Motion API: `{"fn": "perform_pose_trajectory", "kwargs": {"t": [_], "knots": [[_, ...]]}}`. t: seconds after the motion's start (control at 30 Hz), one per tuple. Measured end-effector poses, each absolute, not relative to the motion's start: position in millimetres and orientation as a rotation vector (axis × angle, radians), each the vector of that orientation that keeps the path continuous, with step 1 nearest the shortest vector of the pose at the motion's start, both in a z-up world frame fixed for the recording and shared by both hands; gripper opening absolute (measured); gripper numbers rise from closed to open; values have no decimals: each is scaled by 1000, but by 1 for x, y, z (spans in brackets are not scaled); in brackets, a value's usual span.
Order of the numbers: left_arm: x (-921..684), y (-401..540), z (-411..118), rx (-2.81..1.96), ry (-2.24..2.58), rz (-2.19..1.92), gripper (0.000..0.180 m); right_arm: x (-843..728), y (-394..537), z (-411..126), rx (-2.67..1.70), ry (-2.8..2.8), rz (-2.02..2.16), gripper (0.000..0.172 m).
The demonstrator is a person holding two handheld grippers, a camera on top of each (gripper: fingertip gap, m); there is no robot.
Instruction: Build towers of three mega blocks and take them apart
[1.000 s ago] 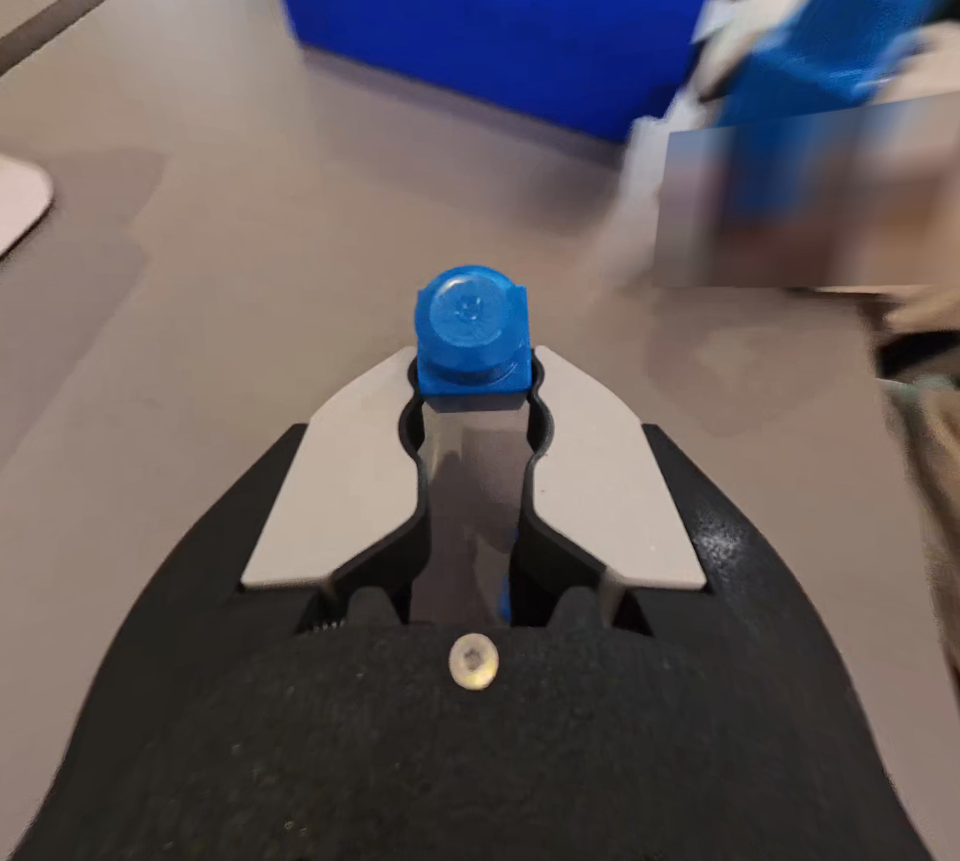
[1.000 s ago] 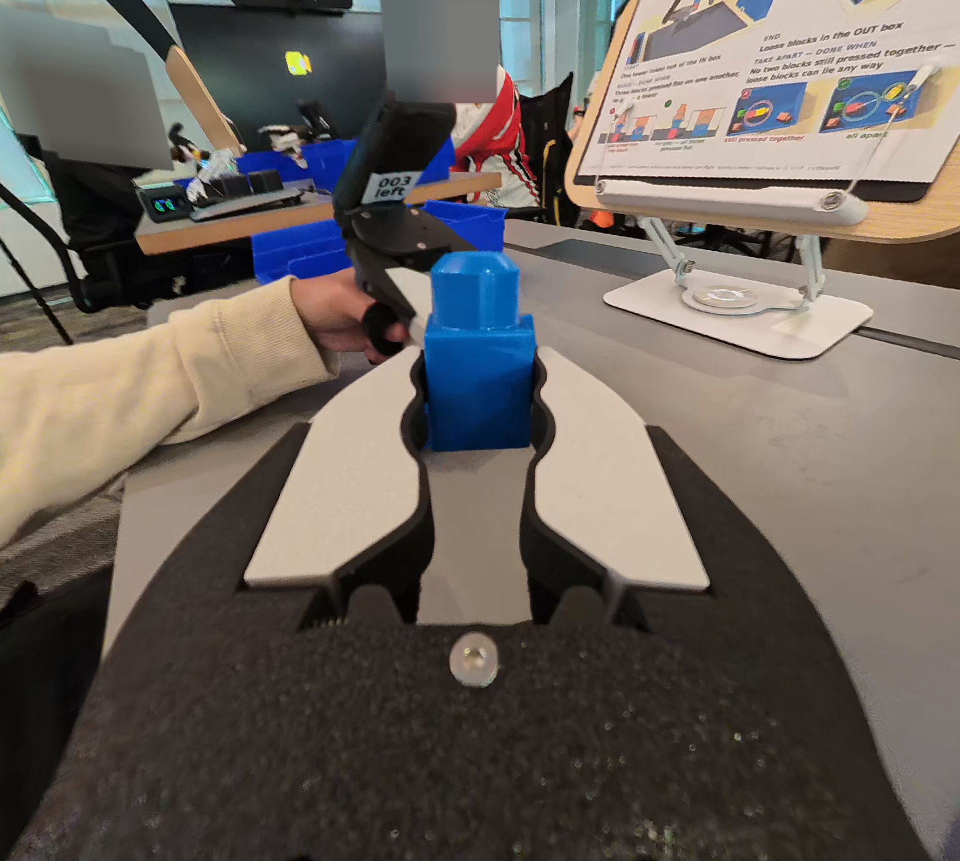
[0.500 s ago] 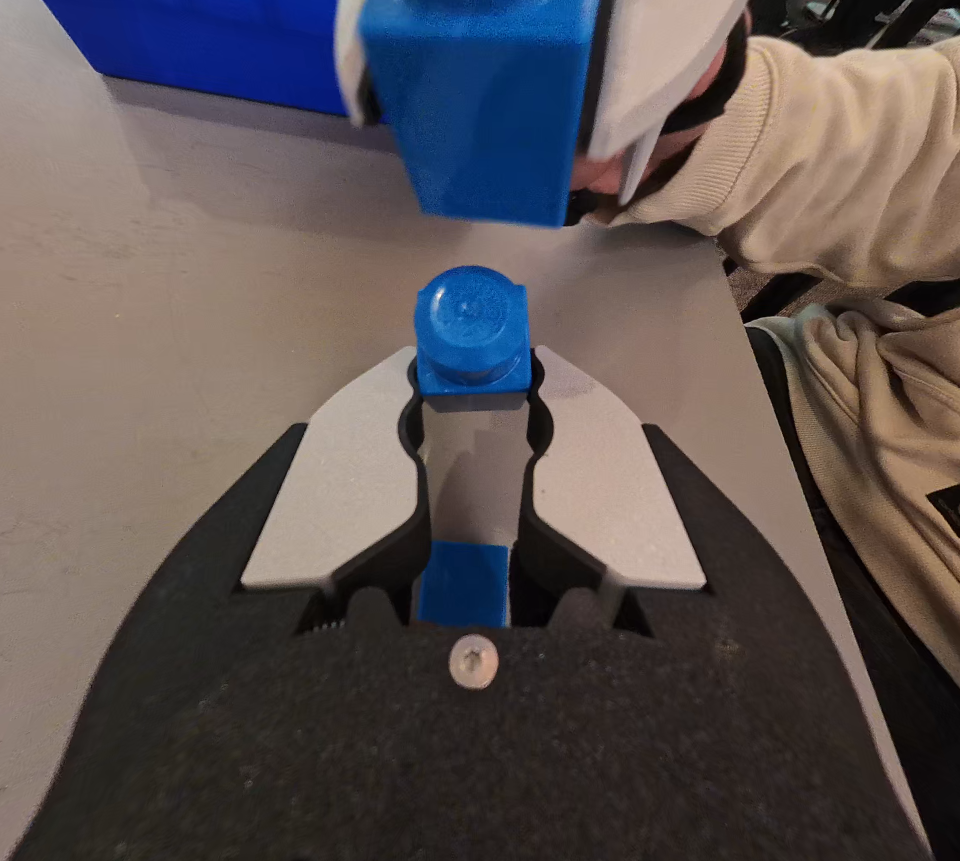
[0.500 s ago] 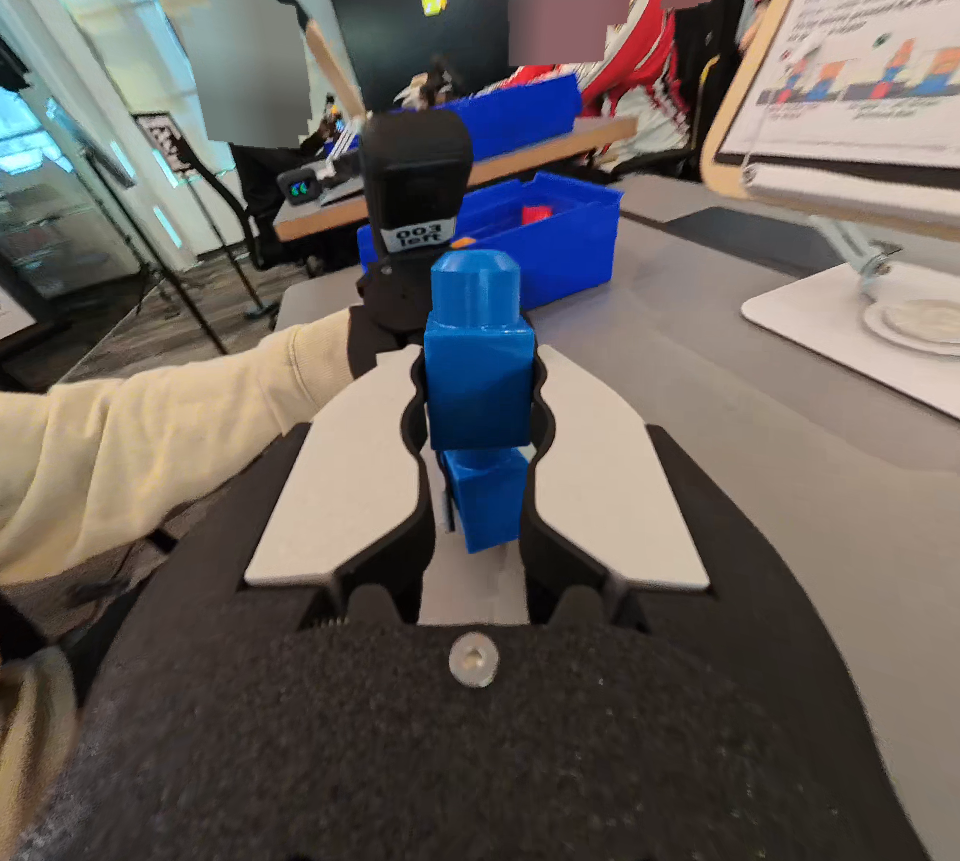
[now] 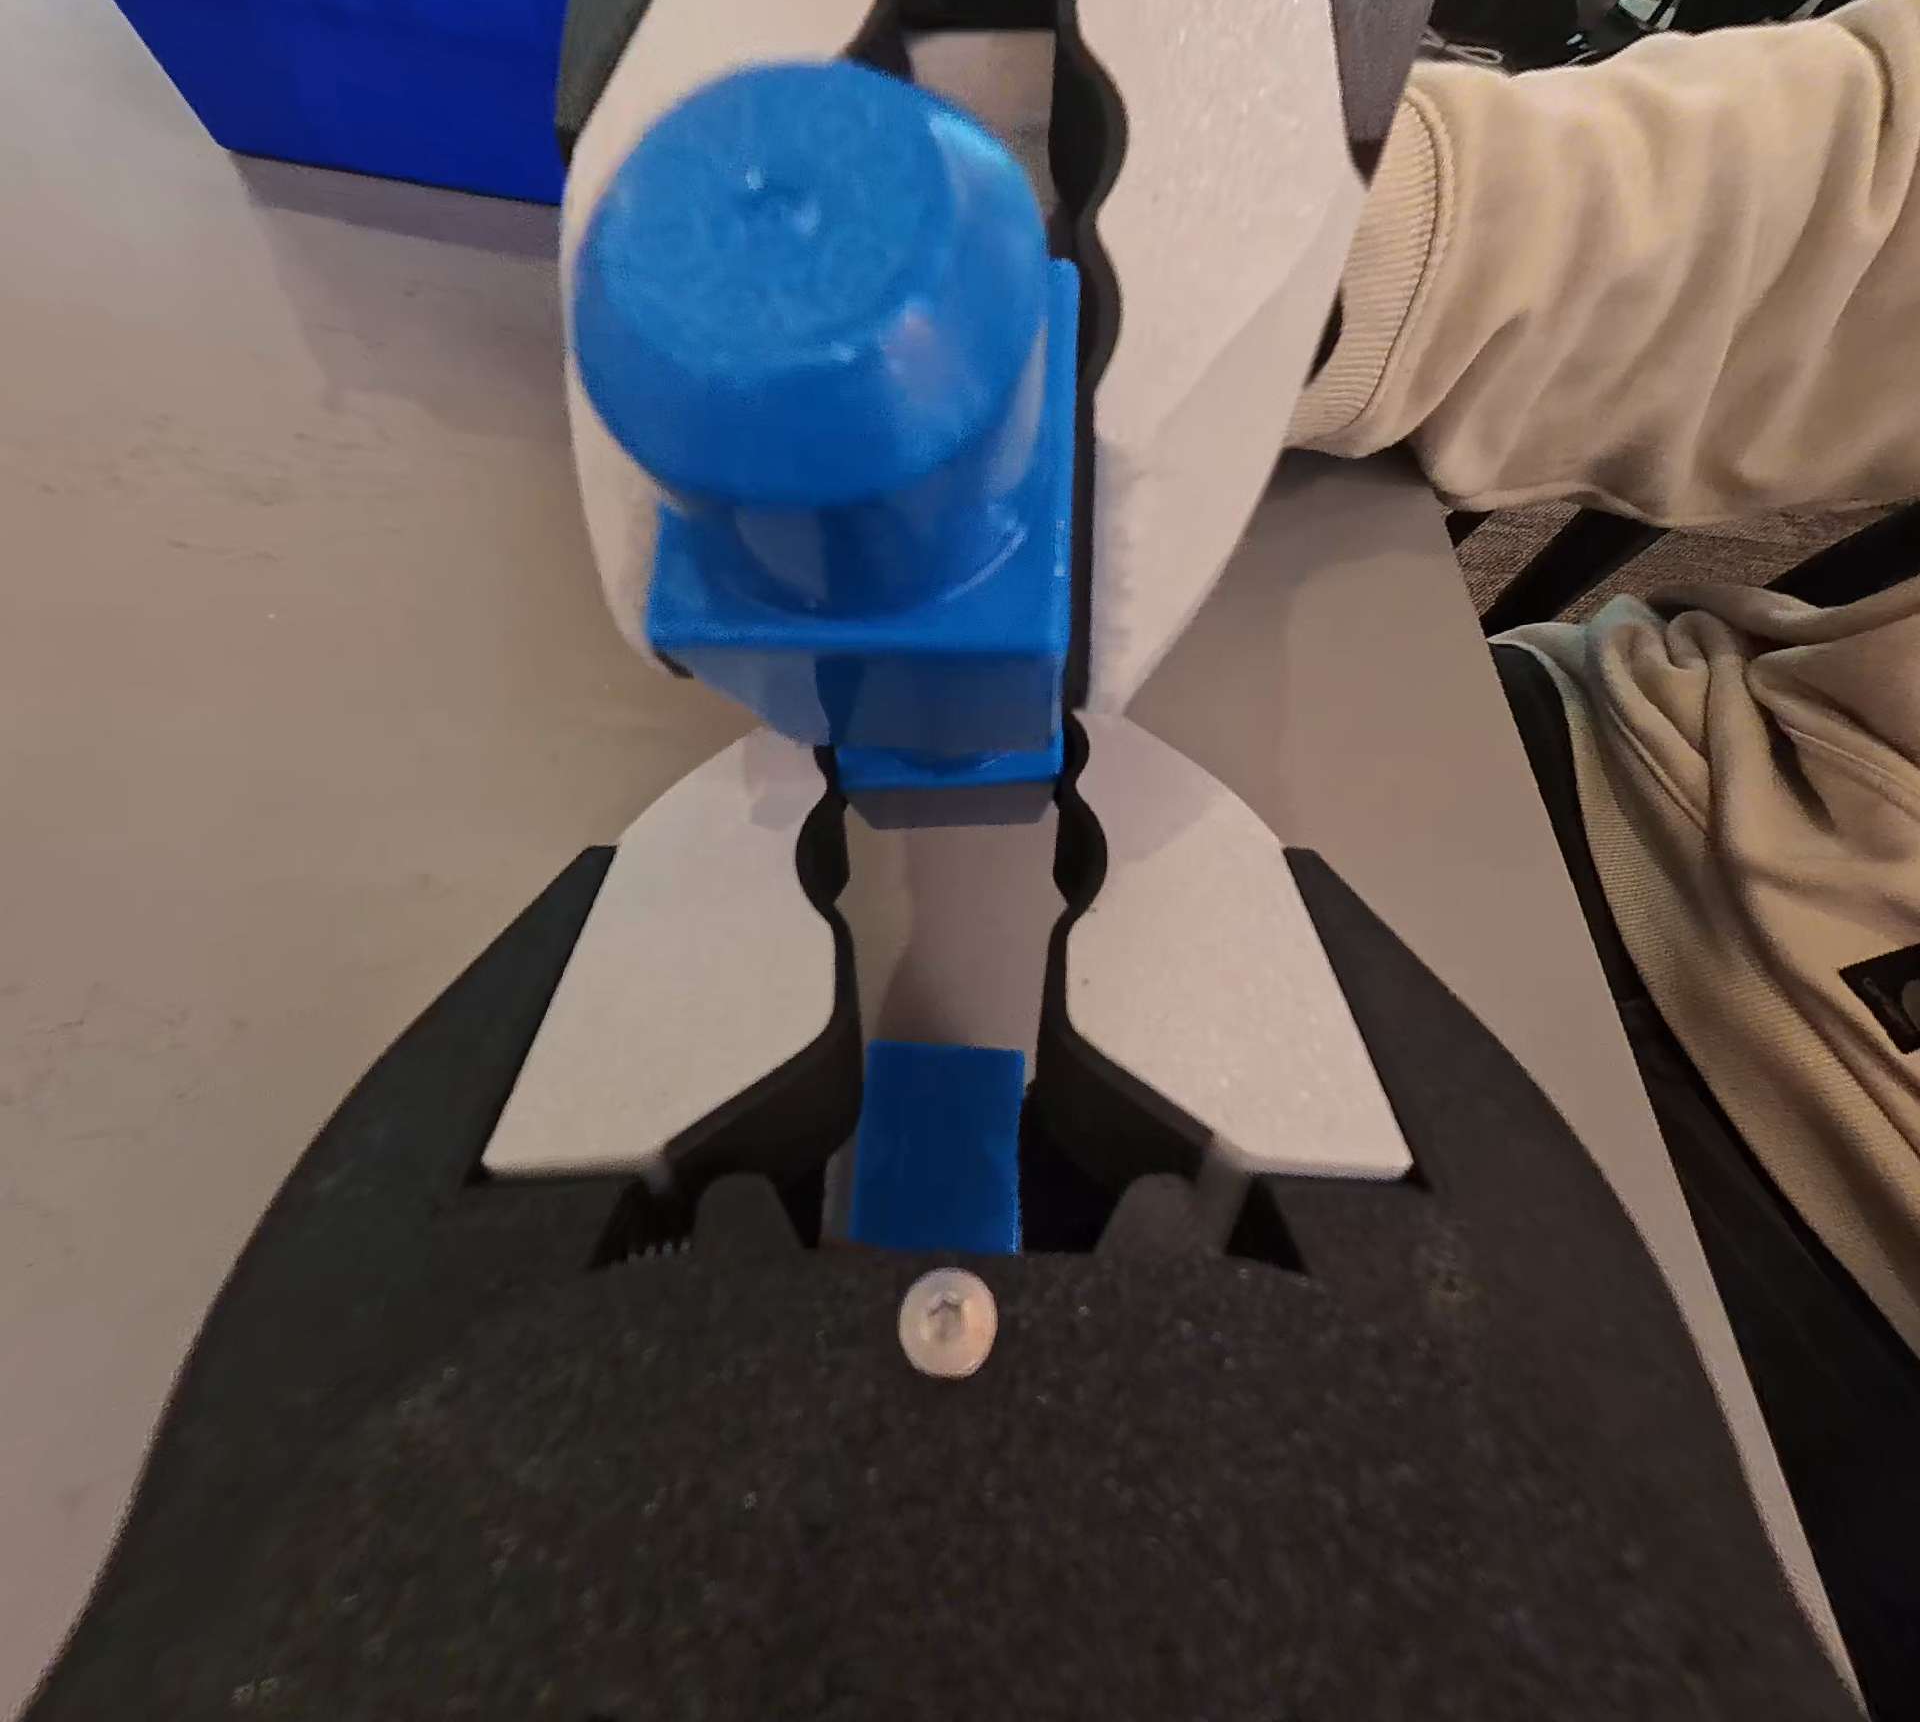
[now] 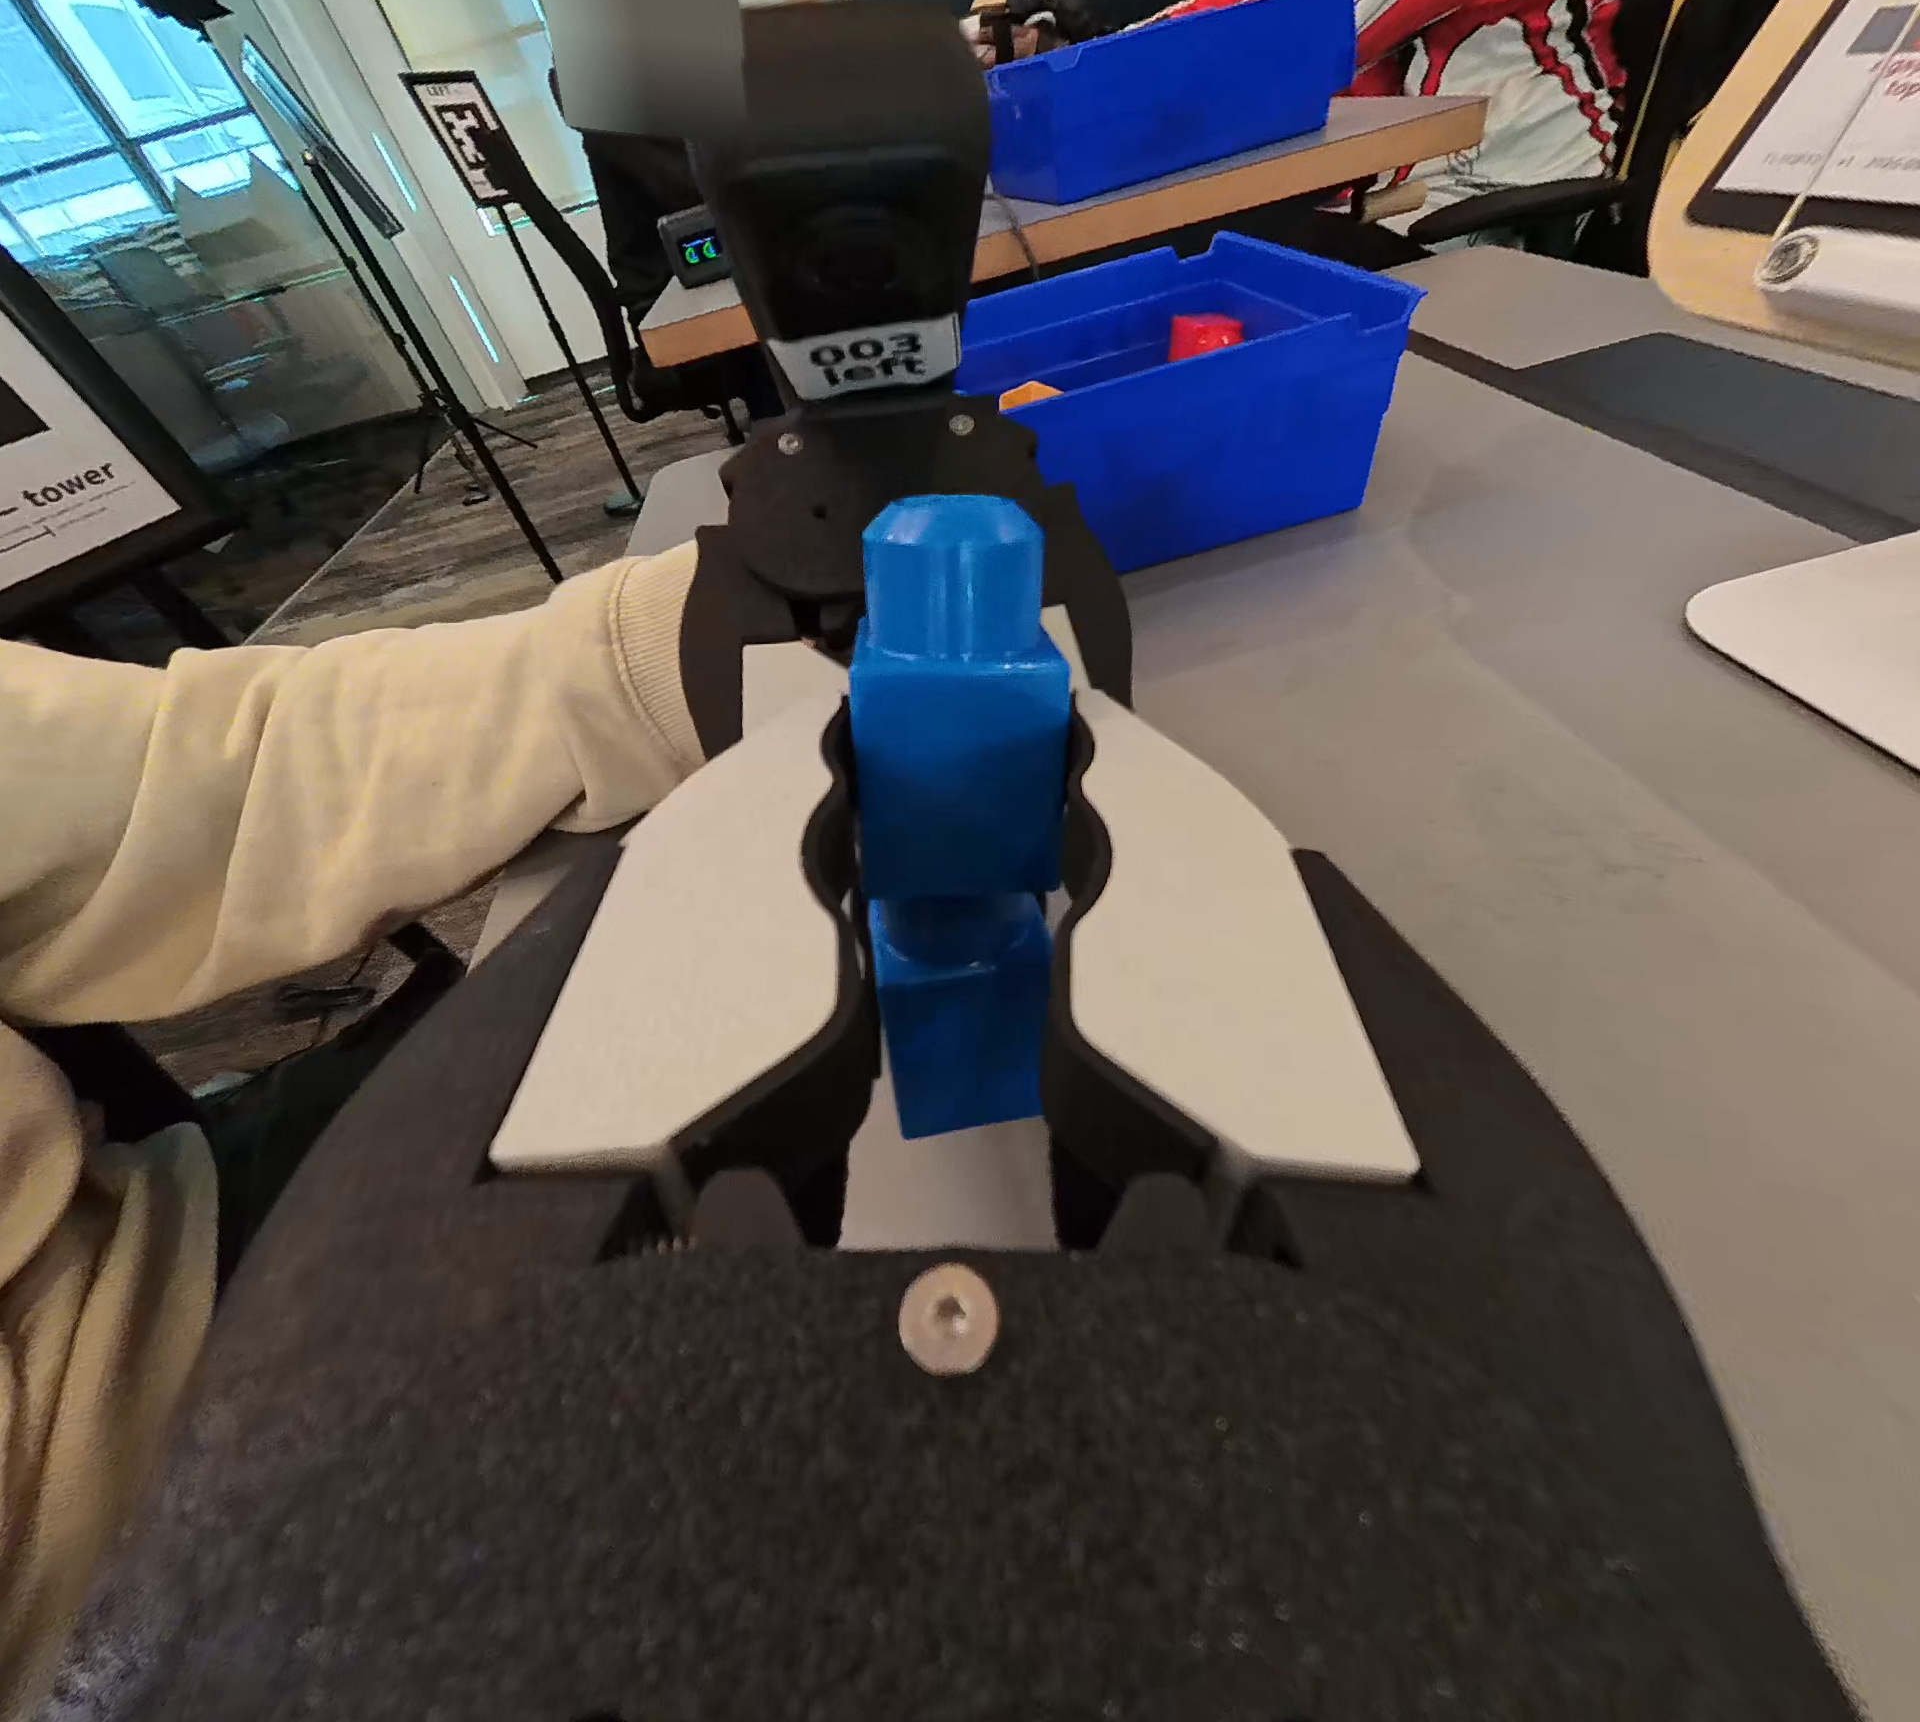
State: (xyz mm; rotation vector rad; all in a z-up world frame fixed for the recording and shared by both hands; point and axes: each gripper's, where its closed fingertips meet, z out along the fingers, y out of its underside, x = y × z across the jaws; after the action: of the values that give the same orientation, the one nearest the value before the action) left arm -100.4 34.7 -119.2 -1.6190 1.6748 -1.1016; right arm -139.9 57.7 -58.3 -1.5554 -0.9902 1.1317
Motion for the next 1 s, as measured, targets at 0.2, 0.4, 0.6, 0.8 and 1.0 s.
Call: {"fn": "perform_pose_trajectory", "kwargs": {"t": [0.2,0.4,0.6,0.8,1.0], "knots": [[-104,38,-111,-1605,1636,-1145,36,-137,56,-61,-1532,-987,1185,36],[-103,40,-99,-1562,1577,-1216,36,-130,57,-51,-1428,-864,1308,37],[-99,41,-94,-1540,1523,-1274,36,-124,59,-46,-1382,-803,1335,36],[-95,43,-82,-1501,1436,-1344,36,-119,61,-36,-1301,-728,1398,36],[-92,38,-75,-1464,1384,-1509,35,-119,58,-36,-1267,-758,1374,36]]}}
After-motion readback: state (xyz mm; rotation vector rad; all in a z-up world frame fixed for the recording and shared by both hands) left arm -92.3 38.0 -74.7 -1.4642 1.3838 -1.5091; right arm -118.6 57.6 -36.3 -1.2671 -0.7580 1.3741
